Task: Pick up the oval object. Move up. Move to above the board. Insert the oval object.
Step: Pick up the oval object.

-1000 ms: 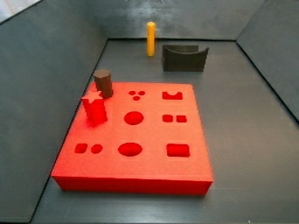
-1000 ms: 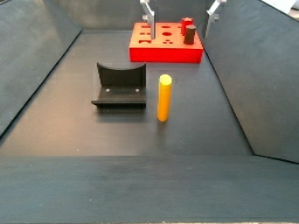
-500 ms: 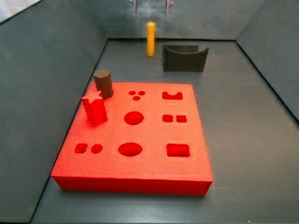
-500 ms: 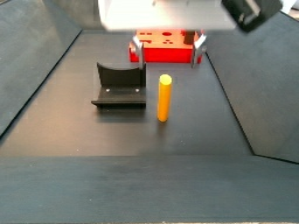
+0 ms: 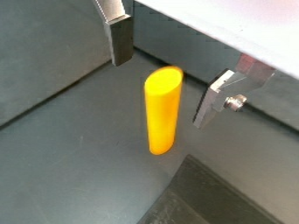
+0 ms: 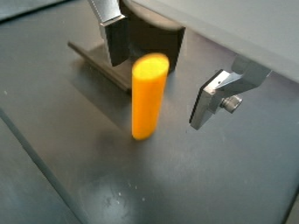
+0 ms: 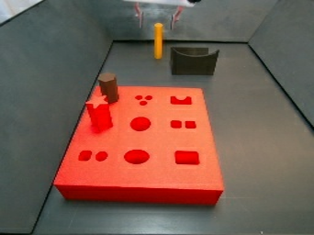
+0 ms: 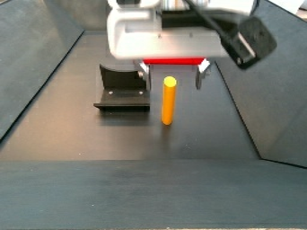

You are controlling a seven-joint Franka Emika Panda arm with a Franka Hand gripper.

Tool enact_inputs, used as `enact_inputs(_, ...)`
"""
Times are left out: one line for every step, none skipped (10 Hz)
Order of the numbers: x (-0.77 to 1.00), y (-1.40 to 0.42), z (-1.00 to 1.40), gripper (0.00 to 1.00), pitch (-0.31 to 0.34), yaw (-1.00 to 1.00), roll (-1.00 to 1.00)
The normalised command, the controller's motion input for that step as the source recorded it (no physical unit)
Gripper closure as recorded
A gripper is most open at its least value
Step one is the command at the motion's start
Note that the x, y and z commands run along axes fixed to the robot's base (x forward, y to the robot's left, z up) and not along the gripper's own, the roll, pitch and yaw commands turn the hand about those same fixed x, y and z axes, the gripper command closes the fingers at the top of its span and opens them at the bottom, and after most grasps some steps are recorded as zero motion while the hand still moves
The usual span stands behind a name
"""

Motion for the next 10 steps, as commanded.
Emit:
enact_inputs(-0.06, 0.03, -0.43, 0.0, -0.024, 0.0, -0.07)
enact_inputs(0.0, 0.0, -0.37, 0.0, -0.004, 0.0, -0.07)
enact_inputs(0.0, 0.0, -0.16, 0.0, 0.0, 0.0, -0.09)
enact_inputs(-0.01, 0.06, 0.0, 0.0, -0.003, 0.0, -0.08)
enact_inputs(0.0, 0.0, 0.0, 0.0, 0.0, 0.0, -0.01)
enact_inputs(0.0, 0.0, 0.0, 0.0, 0.0, 0.0, 0.0)
enact_inputs(0.0, 0.0, 0.0, 1.0, 0.0, 0.0, 0.0)
enact_inputs(0.0, 0.0, 0.0, 1.0, 0.0, 0.0, 0.0)
enact_inputs(0.0, 0.0, 0.0, 1.0, 0.0, 0.0, 0.0)
enact_inputs(0.0, 0.0, 0.0, 1.0, 0.0, 0.0, 0.0)
